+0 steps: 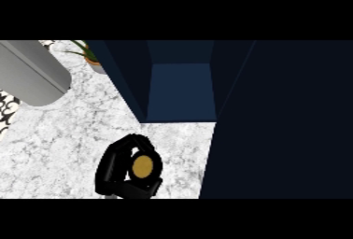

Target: Pick up the wine, place it into the cabinet and close the cabinet

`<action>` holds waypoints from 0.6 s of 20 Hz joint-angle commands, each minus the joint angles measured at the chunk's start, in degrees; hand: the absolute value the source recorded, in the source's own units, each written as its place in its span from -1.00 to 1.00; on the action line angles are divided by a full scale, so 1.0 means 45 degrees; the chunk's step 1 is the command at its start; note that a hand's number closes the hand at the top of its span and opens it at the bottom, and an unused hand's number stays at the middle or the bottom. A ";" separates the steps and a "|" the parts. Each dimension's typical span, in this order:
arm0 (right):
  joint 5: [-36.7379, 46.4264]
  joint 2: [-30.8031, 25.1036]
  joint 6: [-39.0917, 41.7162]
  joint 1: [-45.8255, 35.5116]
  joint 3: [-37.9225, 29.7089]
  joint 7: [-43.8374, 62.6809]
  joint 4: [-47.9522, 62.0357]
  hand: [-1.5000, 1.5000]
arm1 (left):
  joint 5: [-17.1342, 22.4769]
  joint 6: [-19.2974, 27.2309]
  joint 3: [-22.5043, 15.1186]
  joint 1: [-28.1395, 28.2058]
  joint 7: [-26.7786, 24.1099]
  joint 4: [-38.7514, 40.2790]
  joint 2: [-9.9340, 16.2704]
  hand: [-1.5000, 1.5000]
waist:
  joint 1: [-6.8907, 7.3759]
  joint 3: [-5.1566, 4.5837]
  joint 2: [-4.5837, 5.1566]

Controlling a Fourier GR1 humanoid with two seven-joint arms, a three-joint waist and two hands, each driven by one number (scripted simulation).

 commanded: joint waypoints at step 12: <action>0.0603 -0.0665 0.0071 0.1356 0.0390 0.0335 -0.2593 -1.00 | -0.0637 0.3424 -0.0148 -0.3099 0.0818 0.1322 -0.0022 1.00 | -0.0086 -0.0003 0.0039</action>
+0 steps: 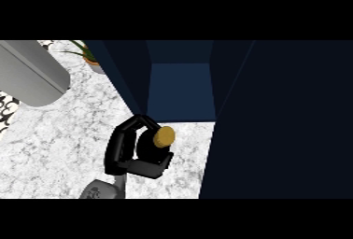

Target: Pick up the wine, place it into the cabinet and close the cabinet

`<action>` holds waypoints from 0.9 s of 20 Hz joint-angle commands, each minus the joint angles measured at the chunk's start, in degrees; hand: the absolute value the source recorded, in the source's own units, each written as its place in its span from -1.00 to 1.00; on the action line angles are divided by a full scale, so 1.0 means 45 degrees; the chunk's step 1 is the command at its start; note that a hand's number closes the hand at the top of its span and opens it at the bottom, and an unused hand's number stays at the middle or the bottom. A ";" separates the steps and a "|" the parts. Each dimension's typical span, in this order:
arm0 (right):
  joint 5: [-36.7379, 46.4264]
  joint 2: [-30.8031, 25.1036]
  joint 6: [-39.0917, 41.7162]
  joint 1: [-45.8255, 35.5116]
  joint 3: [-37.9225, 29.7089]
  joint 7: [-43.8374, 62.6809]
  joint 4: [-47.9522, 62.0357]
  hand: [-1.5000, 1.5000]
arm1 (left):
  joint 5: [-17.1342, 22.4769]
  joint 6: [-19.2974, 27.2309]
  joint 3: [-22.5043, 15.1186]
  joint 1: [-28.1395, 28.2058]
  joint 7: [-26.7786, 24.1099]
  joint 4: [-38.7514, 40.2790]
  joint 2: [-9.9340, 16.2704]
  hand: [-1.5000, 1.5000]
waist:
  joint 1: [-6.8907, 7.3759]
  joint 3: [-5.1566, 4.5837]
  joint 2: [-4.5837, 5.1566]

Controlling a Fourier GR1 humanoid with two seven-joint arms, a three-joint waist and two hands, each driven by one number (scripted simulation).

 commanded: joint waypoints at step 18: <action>-0.0835 -0.0976 0.0559 0.1768 -0.0763 -0.0035 -0.3333 -1.00 | 0.1017 0.0500 0.0937 -0.5006 -0.0373 0.5265 -0.0003 1.00 | -0.0216 -0.0007 0.0043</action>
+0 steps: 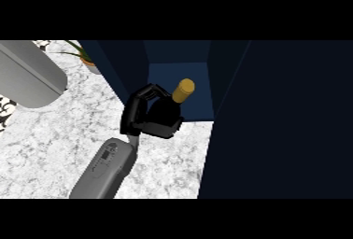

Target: Pick up the wine, place it into the cabinet and close the cabinet

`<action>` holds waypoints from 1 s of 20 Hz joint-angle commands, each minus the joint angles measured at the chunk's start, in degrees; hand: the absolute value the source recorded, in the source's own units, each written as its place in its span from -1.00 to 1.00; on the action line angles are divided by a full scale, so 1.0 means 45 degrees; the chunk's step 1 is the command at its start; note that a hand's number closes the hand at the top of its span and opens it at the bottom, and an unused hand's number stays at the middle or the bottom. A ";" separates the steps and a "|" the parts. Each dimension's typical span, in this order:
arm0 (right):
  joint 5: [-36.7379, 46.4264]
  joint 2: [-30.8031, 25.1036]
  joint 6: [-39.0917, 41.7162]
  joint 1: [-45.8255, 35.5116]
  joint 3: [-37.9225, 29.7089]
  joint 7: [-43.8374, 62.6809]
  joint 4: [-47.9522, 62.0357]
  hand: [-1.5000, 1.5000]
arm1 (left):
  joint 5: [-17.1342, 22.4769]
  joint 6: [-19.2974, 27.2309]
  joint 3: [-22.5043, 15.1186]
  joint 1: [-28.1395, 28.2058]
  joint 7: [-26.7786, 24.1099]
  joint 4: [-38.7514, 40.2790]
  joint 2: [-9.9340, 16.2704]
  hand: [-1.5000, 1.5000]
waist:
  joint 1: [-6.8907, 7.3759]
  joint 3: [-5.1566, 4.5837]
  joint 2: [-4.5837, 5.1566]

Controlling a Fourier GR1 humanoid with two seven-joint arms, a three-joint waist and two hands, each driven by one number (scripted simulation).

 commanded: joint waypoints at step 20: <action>-0.1092 -0.0067 0.0872 0.1346 0.0159 -0.0874 -0.2056 -1.00 | 0.2334 0.1968 -0.0295 -0.6180 -0.0415 0.7858 -0.0024 1.00 | -0.0643 0.0006 0.0181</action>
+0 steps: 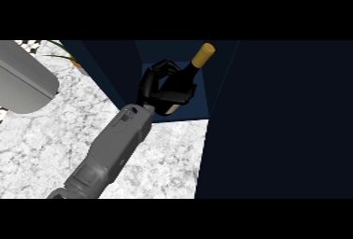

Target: Pick up the wine, place it into the cabinet and close the cabinet

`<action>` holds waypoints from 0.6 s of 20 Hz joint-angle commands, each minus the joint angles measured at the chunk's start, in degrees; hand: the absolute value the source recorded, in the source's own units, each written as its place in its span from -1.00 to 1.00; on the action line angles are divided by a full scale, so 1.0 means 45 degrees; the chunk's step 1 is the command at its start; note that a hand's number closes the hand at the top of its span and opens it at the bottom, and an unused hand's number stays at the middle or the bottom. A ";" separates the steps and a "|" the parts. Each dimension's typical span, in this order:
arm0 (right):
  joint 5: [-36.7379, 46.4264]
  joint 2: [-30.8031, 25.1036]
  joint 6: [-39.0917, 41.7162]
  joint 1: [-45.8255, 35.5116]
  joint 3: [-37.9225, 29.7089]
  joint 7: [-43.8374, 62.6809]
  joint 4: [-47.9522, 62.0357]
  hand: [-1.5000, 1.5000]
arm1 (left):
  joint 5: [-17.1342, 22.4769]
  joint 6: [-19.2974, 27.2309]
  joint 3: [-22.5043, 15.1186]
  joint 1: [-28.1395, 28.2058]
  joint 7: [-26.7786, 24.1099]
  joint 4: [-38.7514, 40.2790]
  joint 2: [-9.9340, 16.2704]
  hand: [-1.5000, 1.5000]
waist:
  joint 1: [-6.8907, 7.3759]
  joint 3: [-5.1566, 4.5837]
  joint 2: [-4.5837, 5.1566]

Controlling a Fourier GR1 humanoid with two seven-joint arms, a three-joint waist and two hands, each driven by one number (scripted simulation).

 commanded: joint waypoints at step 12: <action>-0.0885 -0.0300 0.0395 0.1306 0.0394 0.0409 -0.2491 -1.00 | 0.1283 0.0240 0.1413 -0.1985 -0.0661 0.3505 -0.0001 1.00 | -0.0447 -0.0018 0.0103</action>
